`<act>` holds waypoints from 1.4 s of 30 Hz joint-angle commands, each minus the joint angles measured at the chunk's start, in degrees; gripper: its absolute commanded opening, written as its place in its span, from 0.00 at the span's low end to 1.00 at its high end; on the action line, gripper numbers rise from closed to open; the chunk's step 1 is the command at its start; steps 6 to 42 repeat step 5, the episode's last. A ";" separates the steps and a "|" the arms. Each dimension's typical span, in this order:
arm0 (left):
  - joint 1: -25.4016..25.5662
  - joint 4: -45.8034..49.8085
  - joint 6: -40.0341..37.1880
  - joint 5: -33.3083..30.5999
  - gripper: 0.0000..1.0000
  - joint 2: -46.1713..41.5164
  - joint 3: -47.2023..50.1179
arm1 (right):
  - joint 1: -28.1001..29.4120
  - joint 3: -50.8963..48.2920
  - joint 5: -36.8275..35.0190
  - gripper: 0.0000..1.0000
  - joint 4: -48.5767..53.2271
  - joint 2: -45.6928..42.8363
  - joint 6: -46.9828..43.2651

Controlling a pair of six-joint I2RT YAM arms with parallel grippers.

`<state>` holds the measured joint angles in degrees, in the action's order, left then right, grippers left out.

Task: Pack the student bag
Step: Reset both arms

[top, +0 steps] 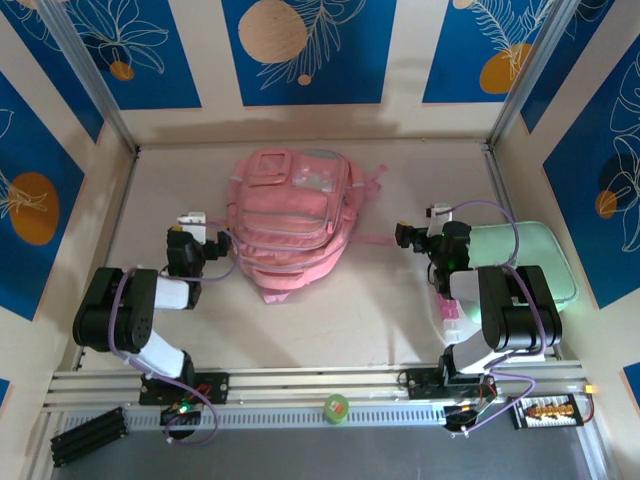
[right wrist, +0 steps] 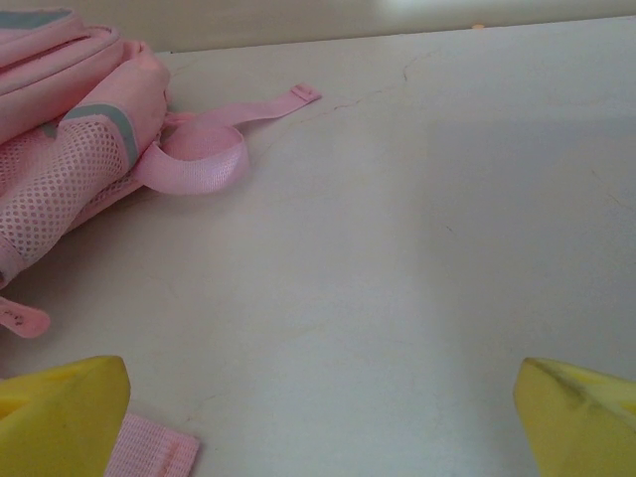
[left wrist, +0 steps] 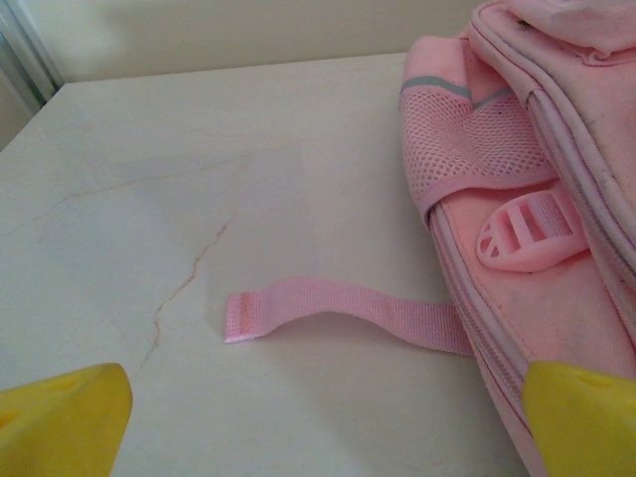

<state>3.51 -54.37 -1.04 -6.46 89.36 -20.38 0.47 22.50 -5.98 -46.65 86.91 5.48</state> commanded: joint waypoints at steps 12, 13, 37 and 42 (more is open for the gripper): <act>0.37 -0.68 -0.01 -0.39 1.00 0.37 -0.39 | -0.21 1.14 -0.27 0.99 0.09 0.36 0.43; 0.37 -0.68 -0.01 -0.39 1.00 0.37 -0.39 | -0.21 1.14 -0.27 0.99 0.09 0.36 0.43; 0.37 -0.68 -0.01 -0.39 1.00 0.37 -0.39 | -0.21 1.14 -0.27 0.99 0.09 0.36 0.43; 0.37 -0.68 -0.01 -0.39 1.00 0.37 -0.39 | -0.21 1.14 -0.27 0.99 0.09 0.36 0.43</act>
